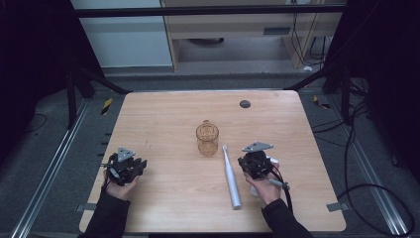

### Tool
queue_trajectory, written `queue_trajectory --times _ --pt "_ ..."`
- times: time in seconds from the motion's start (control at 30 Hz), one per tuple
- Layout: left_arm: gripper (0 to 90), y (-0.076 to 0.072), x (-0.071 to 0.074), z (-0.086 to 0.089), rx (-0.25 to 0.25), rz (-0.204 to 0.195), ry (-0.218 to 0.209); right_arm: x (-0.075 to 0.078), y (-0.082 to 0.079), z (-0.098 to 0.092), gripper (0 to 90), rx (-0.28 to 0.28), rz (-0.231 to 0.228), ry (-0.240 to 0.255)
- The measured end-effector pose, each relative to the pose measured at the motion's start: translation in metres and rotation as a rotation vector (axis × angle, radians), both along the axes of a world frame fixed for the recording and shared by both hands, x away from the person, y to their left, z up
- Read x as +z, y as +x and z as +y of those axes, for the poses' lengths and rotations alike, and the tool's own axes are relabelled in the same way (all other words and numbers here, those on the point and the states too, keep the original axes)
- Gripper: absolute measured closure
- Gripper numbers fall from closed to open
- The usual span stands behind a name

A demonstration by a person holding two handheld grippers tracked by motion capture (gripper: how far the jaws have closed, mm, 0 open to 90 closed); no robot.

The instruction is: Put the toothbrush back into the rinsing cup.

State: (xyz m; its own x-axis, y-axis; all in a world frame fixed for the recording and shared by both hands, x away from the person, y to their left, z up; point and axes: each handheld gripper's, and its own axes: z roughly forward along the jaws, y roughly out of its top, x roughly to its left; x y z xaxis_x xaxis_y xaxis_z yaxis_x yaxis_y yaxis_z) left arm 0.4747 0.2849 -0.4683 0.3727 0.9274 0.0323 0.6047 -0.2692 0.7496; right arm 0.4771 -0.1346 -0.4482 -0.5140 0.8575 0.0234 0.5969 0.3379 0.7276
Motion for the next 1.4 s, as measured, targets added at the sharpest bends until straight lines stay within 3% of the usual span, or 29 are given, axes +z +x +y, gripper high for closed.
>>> queue_trajectory --times 0.13,0.17,0.23,0.53,0.73,1.0,1.4 --pt "67.8 0.001 -0.001 0.000 0.001 0.004 0.004 0.011 -0.006 -0.011 81.0 -0.004 -0.009 0.028" --pt "66.1 0.002 -0.001 0.000 0.001 0.007 0.005 0.015 -0.009 -0.017 75.7 -0.006 -0.002 0.049" --pt "64.8 0.002 -0.001 0.000 -0.001 0.006 0.006 0.018 -0.012 -0.023 73.4 -0.005 0.017 0.074" --pt "57.6 0.003 -0.002 0.001 0.003 0.000 0.009 0.029 -0.021 -0.036 61.8 -0.022 0.011 0.098" --pt "54.2 0.003 -0.001 0.001 0.009 -0.006 0.012 0.035 -0.026 -0.029 56.0 -0.002 0.002 0.078" --pt "51.9 0.004 -0.002 0.000 0.008 -0.007 0.021 0.038 -0.031 -0.015 53.3 0.036 0.037 0.083" --pt "50.6 0.005 -0.002 0.001 0.005 -0.011 0.021 0.028 -0.030 0.006 52.4 0.067 0.100 0.044"
